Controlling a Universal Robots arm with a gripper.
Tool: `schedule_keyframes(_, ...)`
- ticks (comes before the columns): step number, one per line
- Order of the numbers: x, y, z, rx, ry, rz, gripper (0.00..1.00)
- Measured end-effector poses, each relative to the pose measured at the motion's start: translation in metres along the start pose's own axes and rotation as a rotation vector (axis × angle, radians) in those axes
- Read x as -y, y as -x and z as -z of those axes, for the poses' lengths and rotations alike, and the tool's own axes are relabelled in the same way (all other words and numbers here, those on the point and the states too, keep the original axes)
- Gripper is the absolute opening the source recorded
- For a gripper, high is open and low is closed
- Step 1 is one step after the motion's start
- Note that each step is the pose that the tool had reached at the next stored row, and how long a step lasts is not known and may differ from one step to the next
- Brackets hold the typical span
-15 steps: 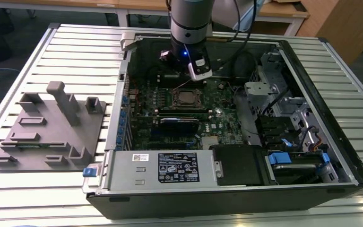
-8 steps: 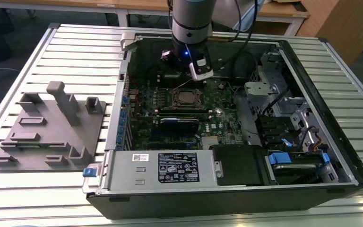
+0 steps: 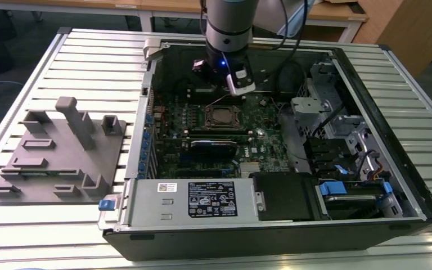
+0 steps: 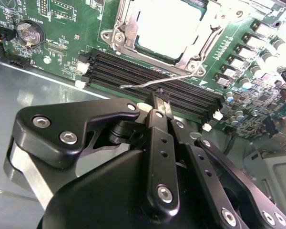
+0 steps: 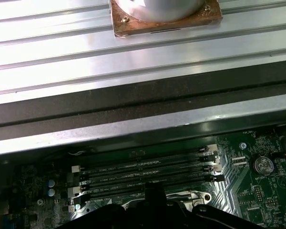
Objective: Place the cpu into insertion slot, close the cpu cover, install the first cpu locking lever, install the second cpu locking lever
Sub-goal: 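Install the first cpu locking lever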
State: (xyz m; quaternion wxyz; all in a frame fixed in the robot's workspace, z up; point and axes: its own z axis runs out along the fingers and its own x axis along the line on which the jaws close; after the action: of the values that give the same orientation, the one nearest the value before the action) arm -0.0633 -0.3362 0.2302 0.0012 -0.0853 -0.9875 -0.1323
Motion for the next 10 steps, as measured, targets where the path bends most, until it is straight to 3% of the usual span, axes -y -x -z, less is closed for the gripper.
schedule_keyframes(10, -0.0004, 0.0010, -0.0001, 0.0000, 0.0000, 0.000, 0.11)
